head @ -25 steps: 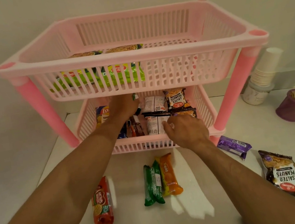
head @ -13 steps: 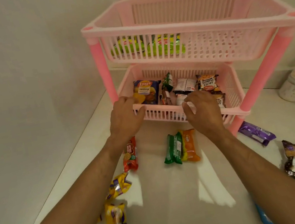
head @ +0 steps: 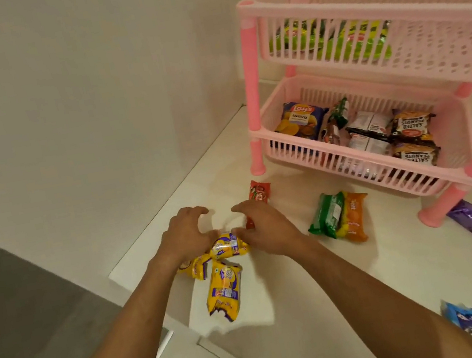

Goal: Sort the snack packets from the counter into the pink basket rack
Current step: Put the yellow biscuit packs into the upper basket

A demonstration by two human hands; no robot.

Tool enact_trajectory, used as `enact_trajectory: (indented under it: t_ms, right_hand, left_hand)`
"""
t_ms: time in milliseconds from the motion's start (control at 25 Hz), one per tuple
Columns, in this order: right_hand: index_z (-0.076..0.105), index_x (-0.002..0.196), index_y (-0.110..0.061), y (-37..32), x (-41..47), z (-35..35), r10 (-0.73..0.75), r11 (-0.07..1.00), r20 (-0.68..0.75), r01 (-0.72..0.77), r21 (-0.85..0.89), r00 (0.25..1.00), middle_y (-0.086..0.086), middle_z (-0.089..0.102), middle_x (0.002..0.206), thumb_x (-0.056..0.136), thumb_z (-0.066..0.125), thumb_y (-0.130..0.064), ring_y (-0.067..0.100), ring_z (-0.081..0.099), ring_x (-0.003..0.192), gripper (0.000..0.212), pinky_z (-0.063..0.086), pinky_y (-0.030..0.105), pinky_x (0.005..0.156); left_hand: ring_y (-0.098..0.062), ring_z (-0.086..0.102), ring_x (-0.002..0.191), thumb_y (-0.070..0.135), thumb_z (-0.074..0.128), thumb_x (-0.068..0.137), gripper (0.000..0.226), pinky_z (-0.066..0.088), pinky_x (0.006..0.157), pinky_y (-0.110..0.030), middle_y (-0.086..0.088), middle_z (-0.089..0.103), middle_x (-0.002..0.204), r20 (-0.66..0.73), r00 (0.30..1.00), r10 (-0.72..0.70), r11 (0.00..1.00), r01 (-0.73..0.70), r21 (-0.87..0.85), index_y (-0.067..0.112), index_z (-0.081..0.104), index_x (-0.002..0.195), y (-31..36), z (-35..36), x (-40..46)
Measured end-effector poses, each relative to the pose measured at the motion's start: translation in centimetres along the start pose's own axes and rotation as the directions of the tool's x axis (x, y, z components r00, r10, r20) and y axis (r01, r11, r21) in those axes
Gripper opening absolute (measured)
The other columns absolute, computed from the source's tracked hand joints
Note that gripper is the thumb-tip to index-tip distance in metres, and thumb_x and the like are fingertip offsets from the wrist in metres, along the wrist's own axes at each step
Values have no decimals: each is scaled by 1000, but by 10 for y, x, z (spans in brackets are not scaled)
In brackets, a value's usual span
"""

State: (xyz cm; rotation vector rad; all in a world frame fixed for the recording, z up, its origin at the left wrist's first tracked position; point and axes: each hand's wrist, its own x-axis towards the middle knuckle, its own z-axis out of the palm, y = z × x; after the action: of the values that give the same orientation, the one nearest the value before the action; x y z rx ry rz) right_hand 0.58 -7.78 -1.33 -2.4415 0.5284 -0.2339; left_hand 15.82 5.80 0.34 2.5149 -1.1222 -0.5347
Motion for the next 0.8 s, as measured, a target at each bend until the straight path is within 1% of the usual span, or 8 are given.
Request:
enact_trajectory:
  t_ms: [120,200,280,360,440,560,680,800]
  right_hand:
    - [38,148,-17,-11,14,11,-36,990,205,62,-125,978,5,40,152,89,65,-39,22,35,139,68,31,33,110]
    - [38,147,-15,-15,20,16,-37,970,325,112,-216,945,7,42,150,88,67,-41,25,40,136,71,35,35,108]
    - [45,140,-13,-18,23,19,-22,966,399,122,-227,917,10,52,139,86,69,-40,27,50,125,65,43,35,98]
    - [49,133,-13,-19,25,19,1,970,414,100,-222,910,10,58,129,85,70,-39,27,56,116,59,46,34,89]
    - [51,130,-16,-20,24,19,11,972,381,80,-222,924,7,60,124,83,72,-40,26,58,111,57,49,35,86]
    - [53,128,-18,-20,21,12,14,987,253,27,-161,967,5,62,121,81,73,-41,24,59,109,56,49,35,86]
    - [60,116,-17,-24,21,-10,45,998,54,-46,34,998,2,70,104,76,77,-39,20,65,92,48,54,37,79]
    - [63,110,-21,-34,20,-46,117,978,-134,-90,189,984,-4,72,93,74,77,-43,14,68,81,44,56,38,77]
  left_hand:
    - [-25,27,140,55,63,61,92,31,110,-47,-2,30,153,147,989,-19,999,15,30,31,34,145,-21,-4,-20]
    - [-24,17,145,52,67,59,101,25,114,-43,-1,21,158,248,969,10,997,-28,69,32,25,149,-31,-6,-27]
    - [-24,23,143,40,76,65,100,27,112,-38,-2,26,156,285,956,68,986,-109,129,30,24,149,-41,-5,-31]
    - [-23,39,134,35,77,72,89,34,105,-34,-2,41,147,229,968,99,968,-147,202,26,29,147,-49,-1,-32]
    - [-22,51,122,38,75,74,76,42,94,-33,1,54,133,135,987,90,958,-123,261,27,41,141,-54,2,-33]
    - [-18,61,97,47,75,66,51,43,69,-30,8,61,103,52,996,66,959,-77,273,31,56,111,-48,-3,-29]
    - [-14,60,82,54,73,59,50,47,65,-30,11,60,92,-54,997,51,996,-47,82,31,57,101,-30,-22,-21]
    - [-13,64,73,43,79,60,44,55,65,-35,9,64,86,-124,989,76,985,-93,-142,29,59,97,-1,-43,-10]
